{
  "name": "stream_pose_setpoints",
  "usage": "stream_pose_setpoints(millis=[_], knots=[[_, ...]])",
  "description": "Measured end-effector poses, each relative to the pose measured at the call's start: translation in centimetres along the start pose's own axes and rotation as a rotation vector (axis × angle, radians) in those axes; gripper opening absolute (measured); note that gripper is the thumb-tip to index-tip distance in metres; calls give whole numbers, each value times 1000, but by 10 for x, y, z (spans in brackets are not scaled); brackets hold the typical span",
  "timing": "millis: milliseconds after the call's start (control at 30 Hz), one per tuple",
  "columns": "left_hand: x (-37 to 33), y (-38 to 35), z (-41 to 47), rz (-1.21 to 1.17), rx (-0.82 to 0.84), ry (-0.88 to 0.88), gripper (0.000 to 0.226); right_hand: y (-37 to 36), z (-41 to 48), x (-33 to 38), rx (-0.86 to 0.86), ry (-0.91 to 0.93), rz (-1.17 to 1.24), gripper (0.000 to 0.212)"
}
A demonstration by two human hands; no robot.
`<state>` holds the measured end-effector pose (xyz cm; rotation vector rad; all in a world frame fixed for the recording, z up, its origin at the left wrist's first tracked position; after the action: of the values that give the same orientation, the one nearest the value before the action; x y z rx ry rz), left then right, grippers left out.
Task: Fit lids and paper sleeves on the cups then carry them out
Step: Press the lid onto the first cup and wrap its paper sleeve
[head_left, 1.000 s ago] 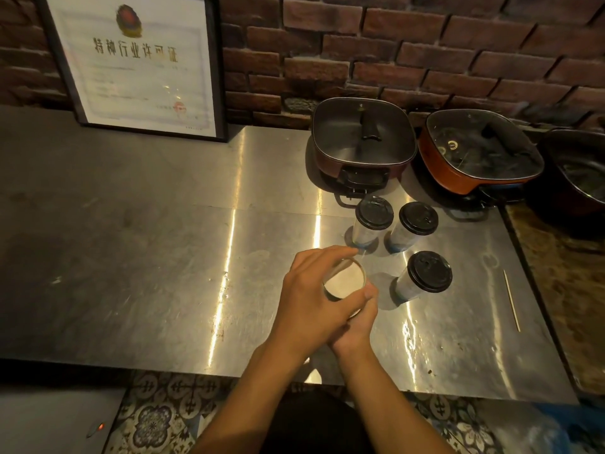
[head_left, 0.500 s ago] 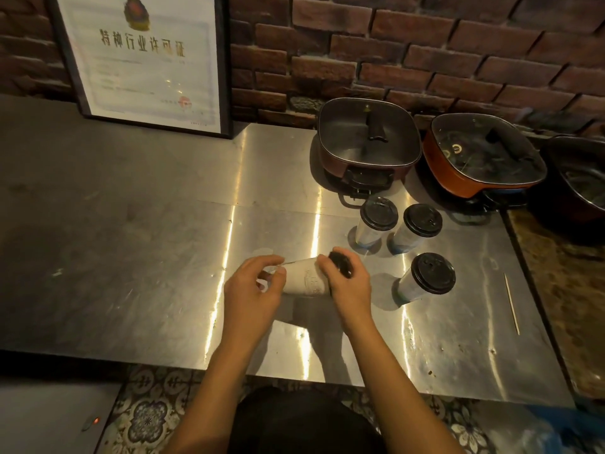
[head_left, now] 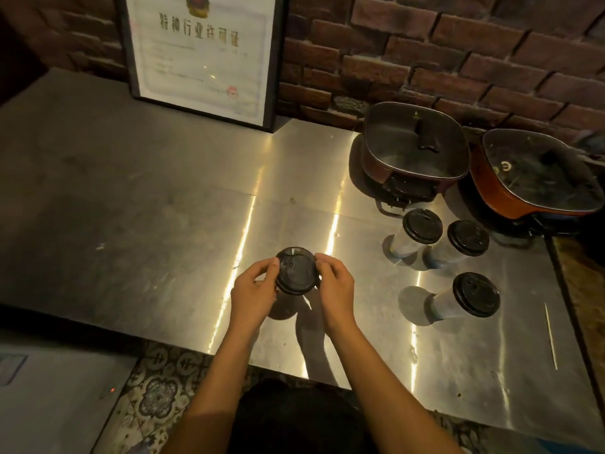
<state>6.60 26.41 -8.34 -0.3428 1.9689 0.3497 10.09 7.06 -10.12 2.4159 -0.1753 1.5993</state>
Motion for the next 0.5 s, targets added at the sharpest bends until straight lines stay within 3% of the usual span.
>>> stream_pose_setpoints(millis=[500], knots=[[31, 21, 42, 62, 112, 130, 18, -34, 8, -23, -12, -11, -151, 16]])
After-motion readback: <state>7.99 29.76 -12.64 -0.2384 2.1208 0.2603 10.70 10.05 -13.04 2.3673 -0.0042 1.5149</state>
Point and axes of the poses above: each hand's wrist, its own z-axis towards the middle knuckle, its own y-axis out of the back of the hand, x = y × z, the point moved 10 cm from there along z, towards the middle knuckle, and after that the axes turned 5 degrees about -z, right-handed, at the moved point
